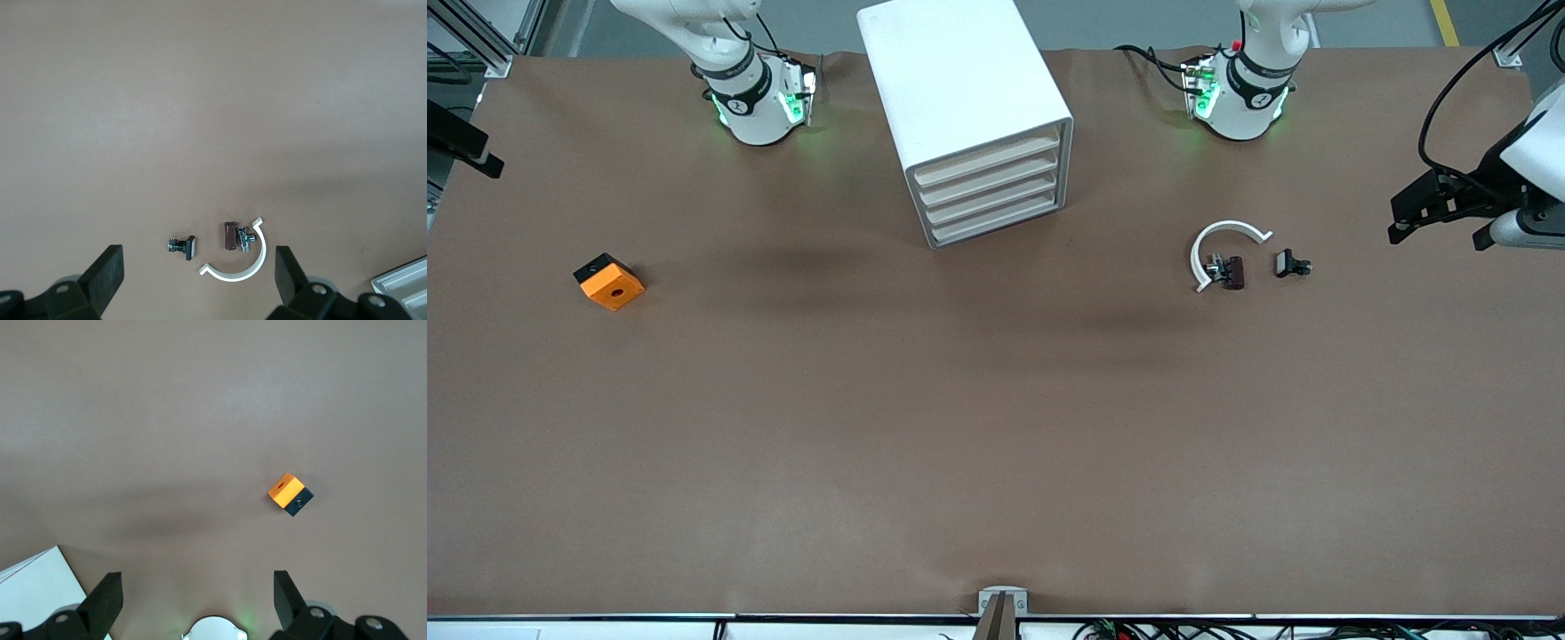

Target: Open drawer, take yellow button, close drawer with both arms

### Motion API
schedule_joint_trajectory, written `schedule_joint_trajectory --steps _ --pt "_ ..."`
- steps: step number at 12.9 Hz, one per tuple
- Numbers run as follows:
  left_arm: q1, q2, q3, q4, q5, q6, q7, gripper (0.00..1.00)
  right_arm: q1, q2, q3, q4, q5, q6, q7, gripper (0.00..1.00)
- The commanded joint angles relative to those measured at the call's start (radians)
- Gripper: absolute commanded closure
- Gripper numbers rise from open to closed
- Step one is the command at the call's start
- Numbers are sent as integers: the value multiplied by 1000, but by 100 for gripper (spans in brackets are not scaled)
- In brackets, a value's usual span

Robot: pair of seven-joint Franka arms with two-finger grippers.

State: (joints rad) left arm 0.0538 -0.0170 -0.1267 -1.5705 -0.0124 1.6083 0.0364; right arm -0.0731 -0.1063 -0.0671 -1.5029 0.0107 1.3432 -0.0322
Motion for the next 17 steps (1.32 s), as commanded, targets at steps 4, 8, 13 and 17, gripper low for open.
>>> schedule_joint_trajectory --steps 4,8,13,17 --pt "3 41 -11 6 -99 -44 107 0 -19 -12 -19 1 8 -3 -123 0" --pt "1 98 -11 -2 -208 -45 331 0 -4 -16 41 3 9 1 -17 0" --pt "-9 227 -45 -39 -326 -45 716 0 -2 -13 56 0 9 13 0 0" --pt "-16 302 -118 -65 -380 -47 737 0 1 3 58 7 9 36 6 0"
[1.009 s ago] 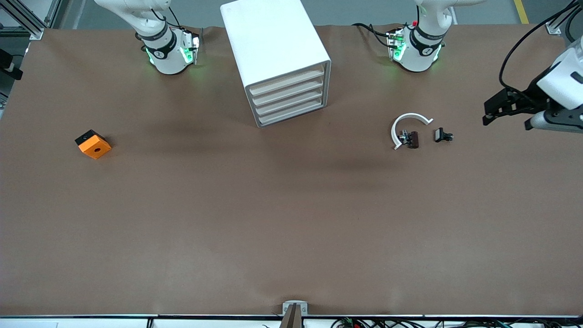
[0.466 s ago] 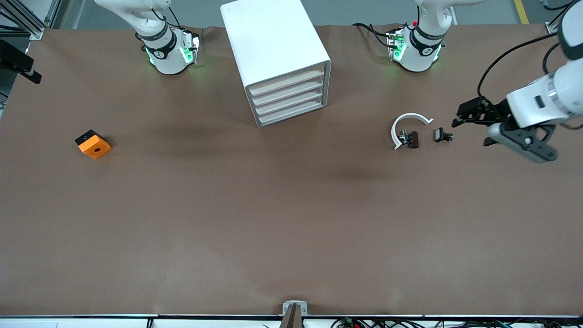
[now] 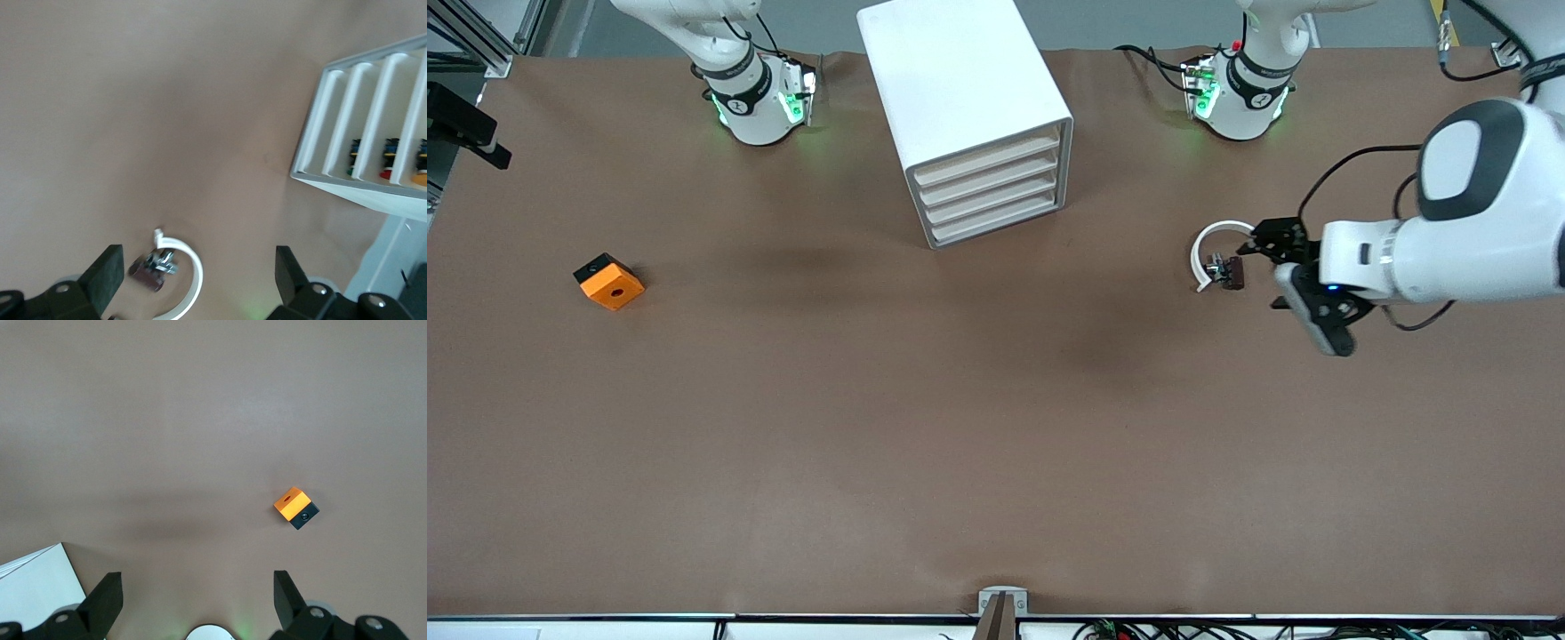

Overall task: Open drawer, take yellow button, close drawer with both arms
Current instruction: 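Reach the left gripper toward the front of the white cabinet's drawers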

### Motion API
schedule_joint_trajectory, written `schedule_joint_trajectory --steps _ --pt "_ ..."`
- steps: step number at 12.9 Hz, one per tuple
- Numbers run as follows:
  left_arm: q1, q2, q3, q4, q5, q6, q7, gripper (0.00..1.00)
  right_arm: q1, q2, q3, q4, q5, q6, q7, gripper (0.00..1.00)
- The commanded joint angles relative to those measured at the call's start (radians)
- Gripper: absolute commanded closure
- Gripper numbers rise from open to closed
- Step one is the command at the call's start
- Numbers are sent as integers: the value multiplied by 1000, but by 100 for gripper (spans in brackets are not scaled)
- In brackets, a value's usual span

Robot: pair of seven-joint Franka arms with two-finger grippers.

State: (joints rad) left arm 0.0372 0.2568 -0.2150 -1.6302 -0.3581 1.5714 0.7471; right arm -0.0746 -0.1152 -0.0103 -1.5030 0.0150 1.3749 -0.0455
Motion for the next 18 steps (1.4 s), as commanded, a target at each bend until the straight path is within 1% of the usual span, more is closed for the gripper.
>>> schedule_joint_trajectory --steps 1,3,5,8,9,10,13,15,18 --pt "4 60 -55 -3 -45 -13 35 0 2 18 1 9 6 6 21 0" --pt "3 99 -84 -10 -86 -14 112 0 4 26 0 9 5 19 19 0" --pt "1 133 -96 -40 -175 -20 129 0 4 48 0 9 5 23 7 0" --pt "0 185 -136 -65 -257 -37 127 0 6 66 0 12 2 58 4 0" --pt "-2 191 -148 -75 -281 -42 126 0 2 77 0 10 0 76 6 0" --pt "-2 191 -156 -95 -312 -42 120 0 1 121 -2 12 0 82 6 0" --pt "-10 205 -187 -128 -419 -68 94 0 6 138 -2 12 -6 85 6 0" --pt "-29 223 -205 -132 -453 -74 63 0 -1 153 0 13 3 98 6 0" --pt "-65 262 -205 -134 -518 -73 63 0 -2 172 -2 9 2 121 6 0"
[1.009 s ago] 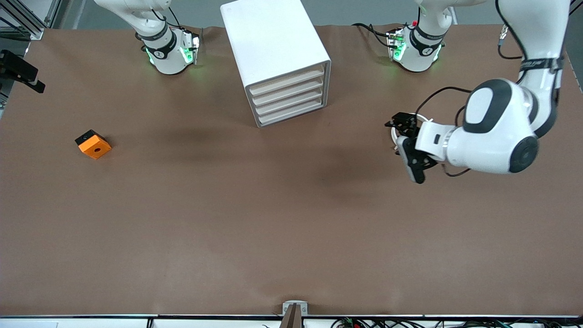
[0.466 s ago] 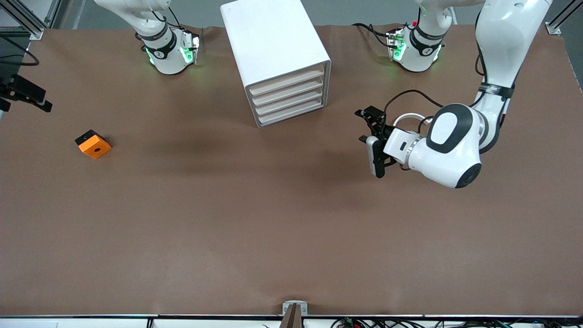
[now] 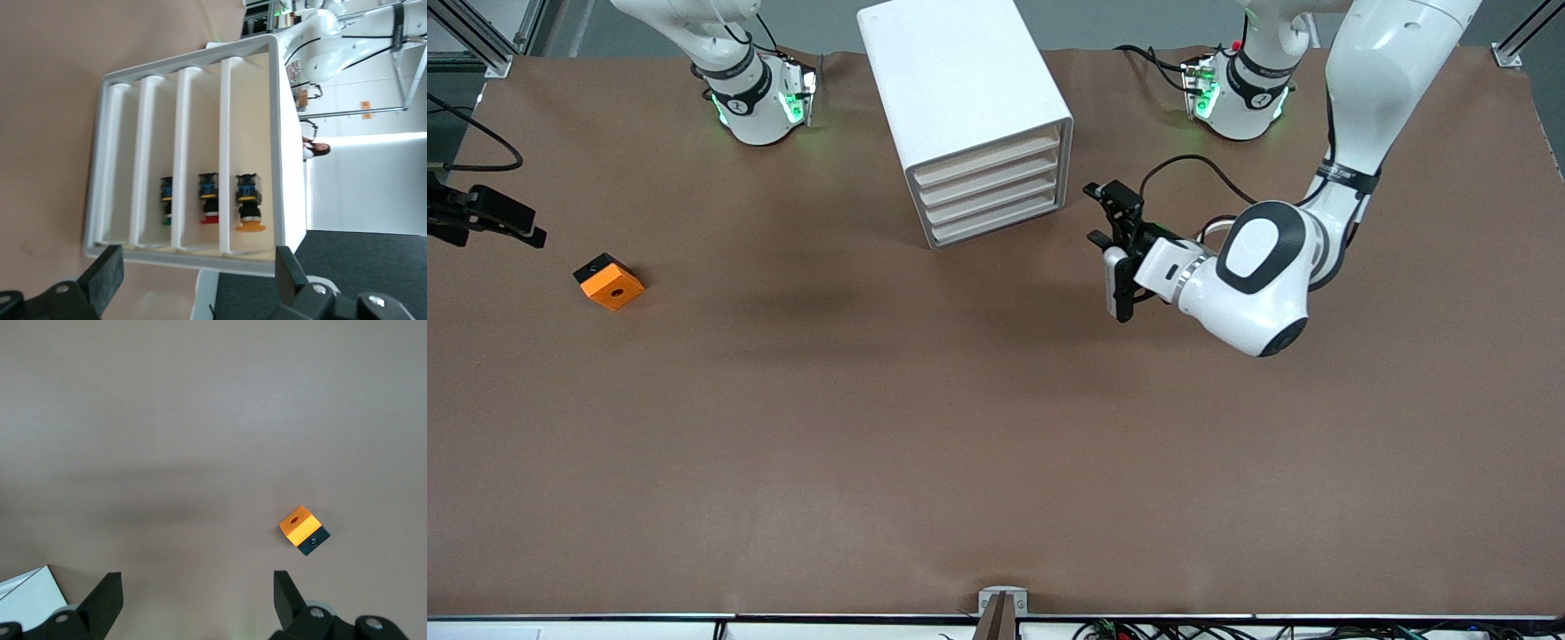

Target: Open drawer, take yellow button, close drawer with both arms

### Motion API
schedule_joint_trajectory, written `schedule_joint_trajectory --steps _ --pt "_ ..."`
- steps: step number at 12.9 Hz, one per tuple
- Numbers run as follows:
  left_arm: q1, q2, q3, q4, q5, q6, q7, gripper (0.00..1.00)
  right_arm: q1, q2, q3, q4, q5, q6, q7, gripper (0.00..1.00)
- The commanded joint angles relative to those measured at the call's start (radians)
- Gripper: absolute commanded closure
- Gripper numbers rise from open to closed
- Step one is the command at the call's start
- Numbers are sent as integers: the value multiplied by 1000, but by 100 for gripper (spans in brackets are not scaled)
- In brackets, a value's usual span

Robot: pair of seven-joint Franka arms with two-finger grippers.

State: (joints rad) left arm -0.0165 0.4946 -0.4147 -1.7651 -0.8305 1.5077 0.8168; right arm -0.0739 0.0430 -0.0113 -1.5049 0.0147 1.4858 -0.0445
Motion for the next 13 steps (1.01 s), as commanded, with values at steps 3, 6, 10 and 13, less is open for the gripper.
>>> schedule_joint_trajectory --steps 3,6,10,13 --pt "-42 28 -6 -1 -55 -6 -8 33 2 14 -1 3 2 1 18 0" --pt "-49 35 -6 -5 -53 -6 -16 61 0 14 -1 -1 5 -4 21 0" --pt "-91 59 -6 -7 -53 -3 -31 71 -12 23 -3 -3 2 -32 6 0" --pt "-121 59 -3 -17 -44 5 -61 70 -20 26 -6 2 4 -18 5 0"
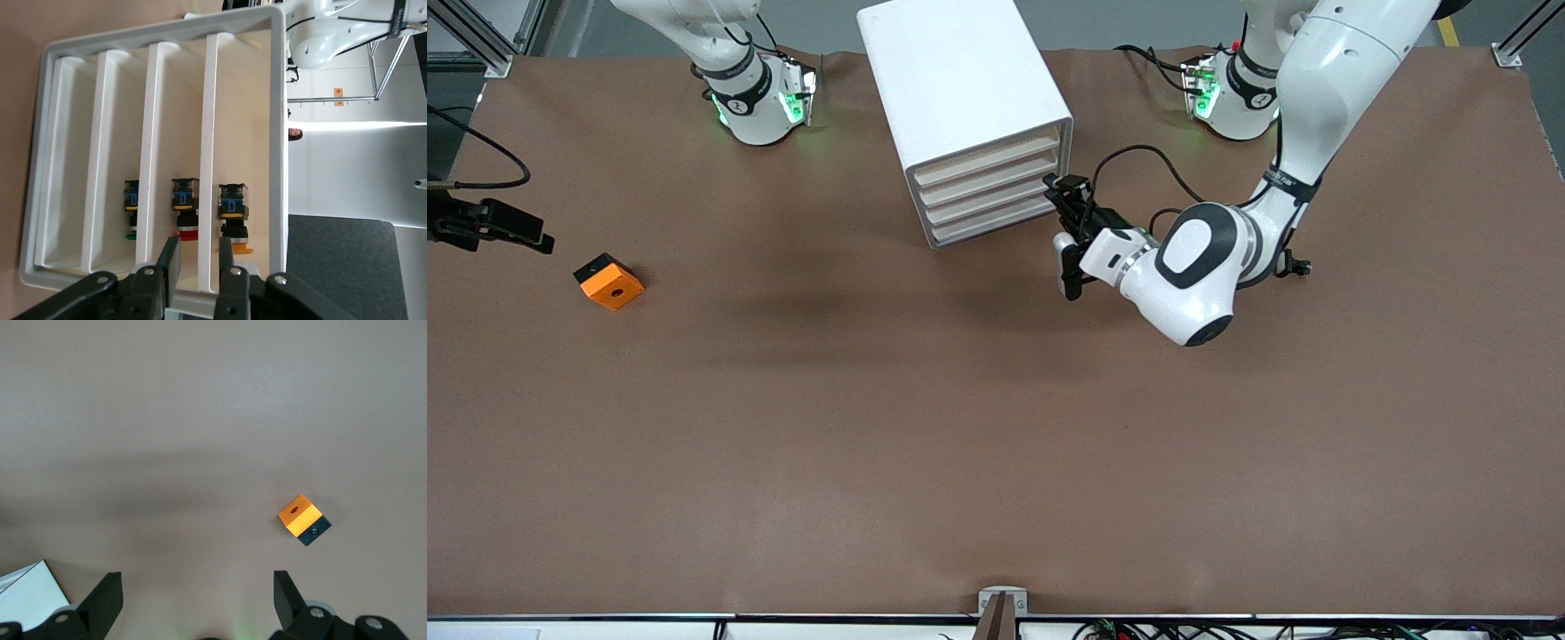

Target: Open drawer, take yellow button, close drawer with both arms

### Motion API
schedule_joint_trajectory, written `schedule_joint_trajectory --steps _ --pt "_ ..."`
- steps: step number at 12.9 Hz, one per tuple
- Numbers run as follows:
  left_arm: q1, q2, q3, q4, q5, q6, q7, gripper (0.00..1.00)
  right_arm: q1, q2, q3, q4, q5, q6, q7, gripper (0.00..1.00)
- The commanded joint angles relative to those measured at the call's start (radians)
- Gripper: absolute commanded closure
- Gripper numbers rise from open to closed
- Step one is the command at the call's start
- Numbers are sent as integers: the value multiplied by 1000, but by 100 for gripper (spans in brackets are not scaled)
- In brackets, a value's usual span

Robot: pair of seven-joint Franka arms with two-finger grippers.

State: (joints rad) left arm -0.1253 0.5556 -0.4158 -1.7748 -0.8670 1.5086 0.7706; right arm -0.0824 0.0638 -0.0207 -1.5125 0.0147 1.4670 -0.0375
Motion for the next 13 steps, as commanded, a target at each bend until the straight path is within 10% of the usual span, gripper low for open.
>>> schedule_joint_trajectory --steps 1,13 --pt "-17 -2 -1 -15 -6 5 -16 70 -8 5 4 9 4 1 -2 0" --pt "-36 -88 -9 -132 79 -19 -17 57 -1 36 4 11 4 3 18 0"
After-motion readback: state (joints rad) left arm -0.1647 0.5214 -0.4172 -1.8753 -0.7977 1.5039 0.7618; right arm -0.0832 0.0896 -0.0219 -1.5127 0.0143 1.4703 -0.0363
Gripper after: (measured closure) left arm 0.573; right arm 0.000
